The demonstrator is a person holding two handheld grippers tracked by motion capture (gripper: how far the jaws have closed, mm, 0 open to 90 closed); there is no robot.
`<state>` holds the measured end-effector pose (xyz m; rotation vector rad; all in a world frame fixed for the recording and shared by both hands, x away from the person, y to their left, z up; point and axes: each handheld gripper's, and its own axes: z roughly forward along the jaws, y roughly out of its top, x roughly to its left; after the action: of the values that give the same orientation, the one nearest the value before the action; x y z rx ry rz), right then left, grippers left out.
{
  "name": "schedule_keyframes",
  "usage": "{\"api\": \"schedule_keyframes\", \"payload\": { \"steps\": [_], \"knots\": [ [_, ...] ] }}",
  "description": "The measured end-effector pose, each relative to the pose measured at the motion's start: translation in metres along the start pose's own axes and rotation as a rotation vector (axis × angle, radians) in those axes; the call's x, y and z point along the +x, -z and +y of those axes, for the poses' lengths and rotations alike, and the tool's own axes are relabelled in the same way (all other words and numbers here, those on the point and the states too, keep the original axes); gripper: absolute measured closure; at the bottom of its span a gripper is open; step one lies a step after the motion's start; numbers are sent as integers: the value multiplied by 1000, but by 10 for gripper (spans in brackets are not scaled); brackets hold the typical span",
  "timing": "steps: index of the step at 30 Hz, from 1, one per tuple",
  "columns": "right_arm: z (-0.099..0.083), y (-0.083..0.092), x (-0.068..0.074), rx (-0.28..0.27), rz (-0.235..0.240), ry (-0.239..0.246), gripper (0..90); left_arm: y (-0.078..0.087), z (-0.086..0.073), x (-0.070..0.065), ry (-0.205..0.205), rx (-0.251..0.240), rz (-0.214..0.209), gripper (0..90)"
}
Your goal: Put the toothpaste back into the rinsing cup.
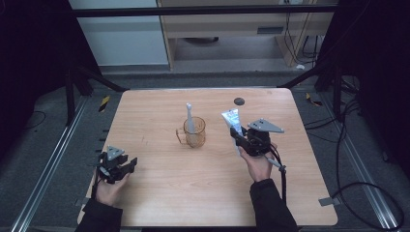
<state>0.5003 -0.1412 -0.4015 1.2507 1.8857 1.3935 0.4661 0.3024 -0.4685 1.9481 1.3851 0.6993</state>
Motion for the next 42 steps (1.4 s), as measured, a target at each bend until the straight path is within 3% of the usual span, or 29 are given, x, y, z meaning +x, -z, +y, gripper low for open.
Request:
{"api": "schedule_keyframes", "payload": {
  "steps": [11, 21, 42],
  "knots": [
    [19, -20, 4, -124, -15, -50, 686, 0, 0, 1, 4, 0, -1, 573],
    [34, -46, 12, -211, -25, -68, 687, 0, 0, 2, 8, -4, 1, 573],
    [33, -93, 25, -283, -79, -124, 688, 0, -1, 3, 11, -3, -3, 573]
  ]
}}
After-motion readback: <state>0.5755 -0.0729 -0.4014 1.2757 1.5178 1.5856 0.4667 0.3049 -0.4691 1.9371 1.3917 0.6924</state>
